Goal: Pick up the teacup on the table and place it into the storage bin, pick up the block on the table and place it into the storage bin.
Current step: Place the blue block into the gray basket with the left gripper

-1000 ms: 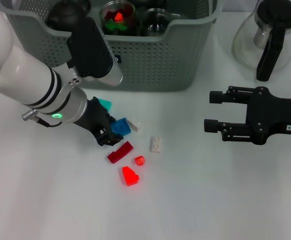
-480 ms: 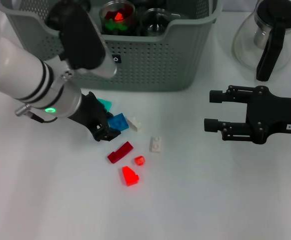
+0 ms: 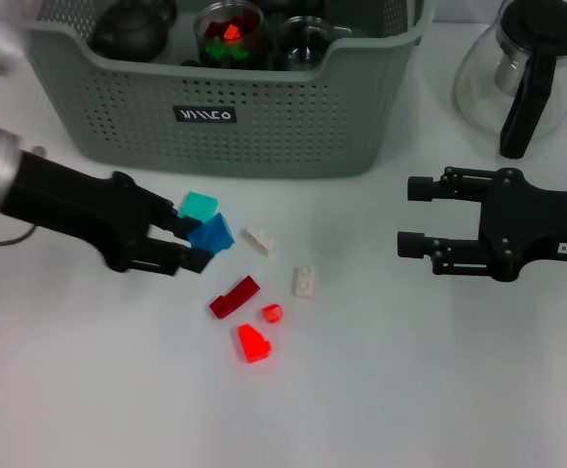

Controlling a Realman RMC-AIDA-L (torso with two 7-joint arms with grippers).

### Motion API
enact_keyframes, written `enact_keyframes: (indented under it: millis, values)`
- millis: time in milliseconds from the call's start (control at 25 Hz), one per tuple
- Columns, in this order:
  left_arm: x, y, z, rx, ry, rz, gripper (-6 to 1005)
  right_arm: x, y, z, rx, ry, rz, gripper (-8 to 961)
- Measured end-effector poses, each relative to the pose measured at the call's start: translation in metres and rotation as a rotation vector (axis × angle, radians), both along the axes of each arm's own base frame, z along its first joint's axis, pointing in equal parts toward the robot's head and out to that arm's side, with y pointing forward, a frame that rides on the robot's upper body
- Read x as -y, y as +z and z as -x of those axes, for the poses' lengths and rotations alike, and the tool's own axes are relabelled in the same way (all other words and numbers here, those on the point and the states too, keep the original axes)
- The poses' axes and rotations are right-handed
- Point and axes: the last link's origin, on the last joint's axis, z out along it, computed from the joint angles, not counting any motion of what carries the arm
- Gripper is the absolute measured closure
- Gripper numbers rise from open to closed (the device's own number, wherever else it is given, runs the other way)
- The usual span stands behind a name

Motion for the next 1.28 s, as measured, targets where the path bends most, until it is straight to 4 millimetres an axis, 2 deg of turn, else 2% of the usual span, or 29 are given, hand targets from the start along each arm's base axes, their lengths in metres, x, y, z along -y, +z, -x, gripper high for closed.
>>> enact_keyframes:
  millis: [120, 280, 400, 520, 600, 720, 880, 1040, 1280]
  values:
    - [0.003, 0.027, 0.006, 0.244, 0.005, 0.002, 599, 0.0, 0.0, 0.001, -0.001, 0.002, 0.001, 193]
    - [-0.003, 0.045, 0.003, 0.529, 0.018, -0.053, 599, 0.0, 0.0, 0.001, -0.001, 0.003, 0.001, 193]
    - [-0.018, 0.06, -0.009, 0.698, 0.071, -0.157, 599, -0.001, 0.0, 0.002, -0.001, 0.006, 0.001, 193]
    - [-0.045, 0.077, -0.024, 0.767, 0.181, -0.256, 599, -0.002, 0.0, 0.003, -0.001, 0.01, 0.001, 193]
    - [-0.063, 0.085, -0.038, 0.723, 0.223, -0.277, 599, -0.002, 0.0, 0.004, -0.001, 0.012, 0.001, 193]
    - [-0.097, 0.094, -0.068, 0.55, 0.272, -0.301, 598, -0.002, -0.001, 0.004, 0.0, 0.015, 0.004, 193]
    - [-0.135, 0.091, -0.092, 0.263, 0.306, -0.353, 598, -0.002, -0.001, 0.005, -0.001, 0.016, 0.004, 193]
    - [-0.162, 0.065, -0.1, -0.036, 0.302, -0.449, 598, -0.003, -0.001, 0.005, 0.001, 0.013, -0.001, 192]
    - [-0.176, 0.009, -0.104, -0.374, 0.243, -0.533, 594, -0.004, -0.001, 0.006, -0.001, 0.015, -0.002, 192]
